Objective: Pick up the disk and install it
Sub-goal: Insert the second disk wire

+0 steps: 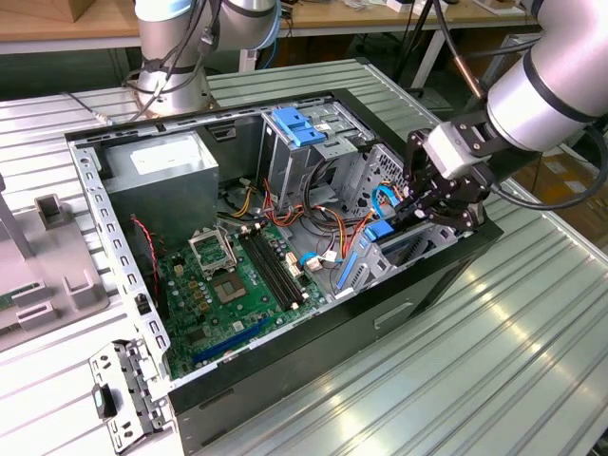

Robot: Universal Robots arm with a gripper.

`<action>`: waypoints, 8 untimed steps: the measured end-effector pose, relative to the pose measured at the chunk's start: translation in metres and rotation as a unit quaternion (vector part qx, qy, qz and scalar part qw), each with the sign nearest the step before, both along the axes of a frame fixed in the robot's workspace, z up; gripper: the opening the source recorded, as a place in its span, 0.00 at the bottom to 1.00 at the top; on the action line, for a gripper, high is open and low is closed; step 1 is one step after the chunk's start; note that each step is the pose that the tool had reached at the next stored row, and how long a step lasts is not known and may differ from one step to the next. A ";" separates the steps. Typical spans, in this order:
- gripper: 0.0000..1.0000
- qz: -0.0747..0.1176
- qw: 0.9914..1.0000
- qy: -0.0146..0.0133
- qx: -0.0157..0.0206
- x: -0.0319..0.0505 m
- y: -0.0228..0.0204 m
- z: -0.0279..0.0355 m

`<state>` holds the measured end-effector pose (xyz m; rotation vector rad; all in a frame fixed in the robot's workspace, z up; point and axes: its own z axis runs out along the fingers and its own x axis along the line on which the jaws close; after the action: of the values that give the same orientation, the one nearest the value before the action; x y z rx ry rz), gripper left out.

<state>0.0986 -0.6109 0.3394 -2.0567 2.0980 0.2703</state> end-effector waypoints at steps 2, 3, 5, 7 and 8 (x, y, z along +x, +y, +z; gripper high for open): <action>0.16 0.001 1.000 0.000 0.002 0.0036 0.0000 0.0005; 0.16 0.002 1.000 0.000 0.003 0.0043 0.0000 0.0005; 0.16 0.002 1.000 0.000 0.004 0.0045 -0.0002 -0.0002; 0.16 0.002 1.000 0.001 0.004 0.0045 -0.0007 -0.0014; 0.16 0.002 1.000 0.001 0.004 0.0045 -0.0011 -0.0023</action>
<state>0.1031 -0.6119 0.3370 -2.0573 2.0894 0.2808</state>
